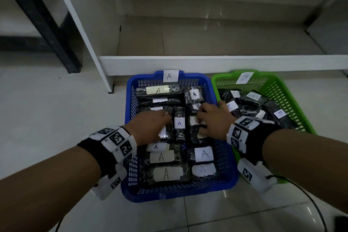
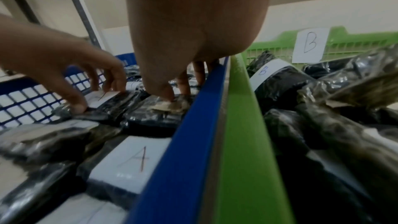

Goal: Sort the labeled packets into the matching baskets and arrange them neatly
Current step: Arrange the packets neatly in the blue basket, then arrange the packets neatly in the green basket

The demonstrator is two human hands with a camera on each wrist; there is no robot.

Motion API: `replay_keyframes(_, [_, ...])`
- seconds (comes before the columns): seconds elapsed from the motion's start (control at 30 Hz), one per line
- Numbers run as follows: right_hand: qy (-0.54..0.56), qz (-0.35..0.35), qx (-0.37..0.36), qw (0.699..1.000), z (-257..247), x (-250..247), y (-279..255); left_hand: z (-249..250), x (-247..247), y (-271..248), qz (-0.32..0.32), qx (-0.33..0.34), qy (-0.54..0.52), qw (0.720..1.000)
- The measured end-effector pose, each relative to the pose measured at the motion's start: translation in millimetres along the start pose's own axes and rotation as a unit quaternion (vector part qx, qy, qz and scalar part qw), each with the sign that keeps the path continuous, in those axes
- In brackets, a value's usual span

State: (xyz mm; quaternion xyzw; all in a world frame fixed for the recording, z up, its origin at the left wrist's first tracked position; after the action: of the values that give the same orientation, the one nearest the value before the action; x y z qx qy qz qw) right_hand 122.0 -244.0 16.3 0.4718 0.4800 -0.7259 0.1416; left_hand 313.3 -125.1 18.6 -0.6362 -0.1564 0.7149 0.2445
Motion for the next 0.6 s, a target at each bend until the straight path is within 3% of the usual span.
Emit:
replay_keyframes(0.2, [0.032,0.021,-0.018,0.999,-1,12,-4,10,-19,9,-0.097,-0.013,0.045,0.994])
replay_keyframes(0.37, [0.027,0.04,-0.09,0.995,17,14,-8,18,-45,21,-0.199,-0.046,0.033,0.978])
replay_keyframes(0.5, [0.02,0.028,-0.134,0.99,40,9,-13,22,-59,33,-0.24,-0.121,-0.003,0.963])
replay_keyframes(0.6, [0.019,0.029,-0.153,0.988,61,2,-16,35,-64,45,-0.26,-0.181,0.033,0.948])
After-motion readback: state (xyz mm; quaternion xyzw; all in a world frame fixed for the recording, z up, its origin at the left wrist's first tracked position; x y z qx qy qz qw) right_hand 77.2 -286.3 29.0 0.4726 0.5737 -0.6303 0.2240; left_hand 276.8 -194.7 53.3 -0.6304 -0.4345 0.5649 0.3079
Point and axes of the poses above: each hand's wrist, its own y-axis towards the middle knuckle, its own x-axis out of the palm, z = x × y, the point moved 1 cm from there along y, towards the middle knuckle, and after that the axes turned 12 degrees about -z, right-handed, at the moved point
